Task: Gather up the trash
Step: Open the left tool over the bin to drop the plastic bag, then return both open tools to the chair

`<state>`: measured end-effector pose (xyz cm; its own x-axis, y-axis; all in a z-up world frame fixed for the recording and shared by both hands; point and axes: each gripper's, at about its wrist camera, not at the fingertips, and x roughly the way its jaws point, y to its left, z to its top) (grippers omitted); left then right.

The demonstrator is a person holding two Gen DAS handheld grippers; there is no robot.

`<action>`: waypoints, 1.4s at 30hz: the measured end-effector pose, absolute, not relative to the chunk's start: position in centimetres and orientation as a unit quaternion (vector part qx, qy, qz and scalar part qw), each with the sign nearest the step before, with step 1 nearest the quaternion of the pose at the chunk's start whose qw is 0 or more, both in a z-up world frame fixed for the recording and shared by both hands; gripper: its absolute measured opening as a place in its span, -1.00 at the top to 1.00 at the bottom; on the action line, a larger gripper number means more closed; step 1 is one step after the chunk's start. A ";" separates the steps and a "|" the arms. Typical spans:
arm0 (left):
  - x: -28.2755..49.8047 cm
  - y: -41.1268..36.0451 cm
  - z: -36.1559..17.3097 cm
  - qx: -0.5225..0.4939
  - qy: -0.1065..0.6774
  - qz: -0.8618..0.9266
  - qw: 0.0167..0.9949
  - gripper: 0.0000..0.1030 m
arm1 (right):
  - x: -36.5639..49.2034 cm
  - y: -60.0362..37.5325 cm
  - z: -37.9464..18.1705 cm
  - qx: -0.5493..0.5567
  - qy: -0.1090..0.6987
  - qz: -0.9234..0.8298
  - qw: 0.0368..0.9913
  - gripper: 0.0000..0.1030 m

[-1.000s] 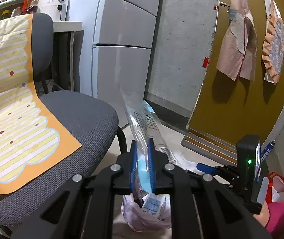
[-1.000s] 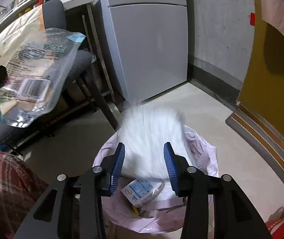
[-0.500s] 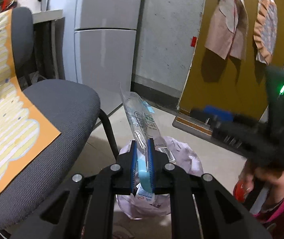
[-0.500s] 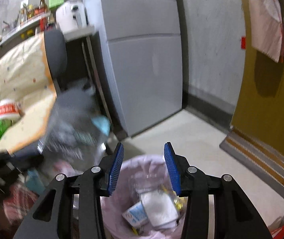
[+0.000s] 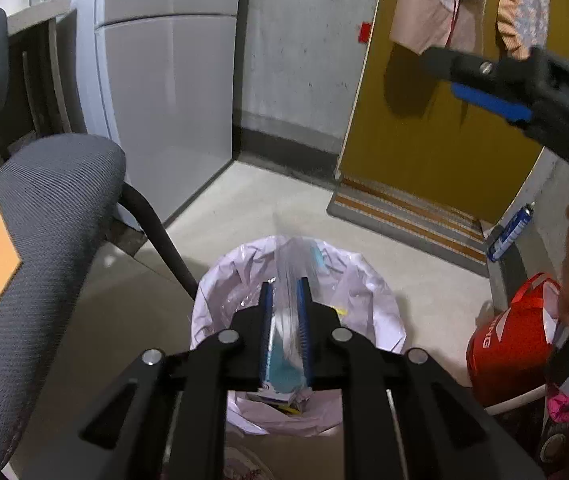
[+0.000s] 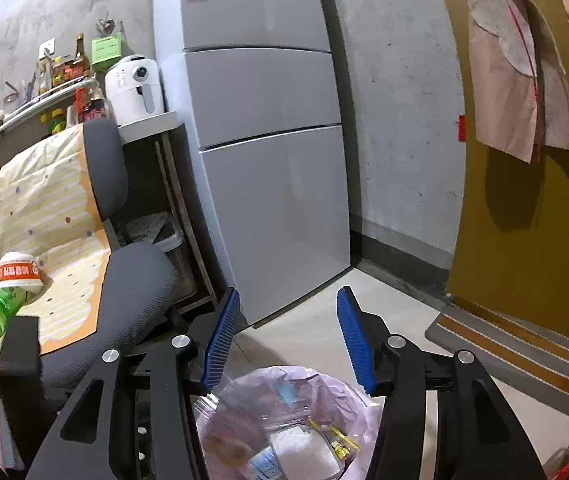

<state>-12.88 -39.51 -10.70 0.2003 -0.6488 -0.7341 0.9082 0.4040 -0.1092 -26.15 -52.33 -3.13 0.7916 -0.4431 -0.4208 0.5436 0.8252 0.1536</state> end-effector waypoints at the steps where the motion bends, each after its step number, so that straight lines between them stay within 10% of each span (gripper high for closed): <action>1: -12.8 -39.7 -10.8 0.177 0.368 -0.514 0.755 0.60 | -26.1 -52.5 -3.3 0.138 0.189 -0.264 0.936 -0.02; 42: -2.0 -7.0 -0.9 0.030 0.328 -0.104 0.938 -0.50 | -6.8 -29.6 1.9 0.005 0.256 0.066 0.964 -0.26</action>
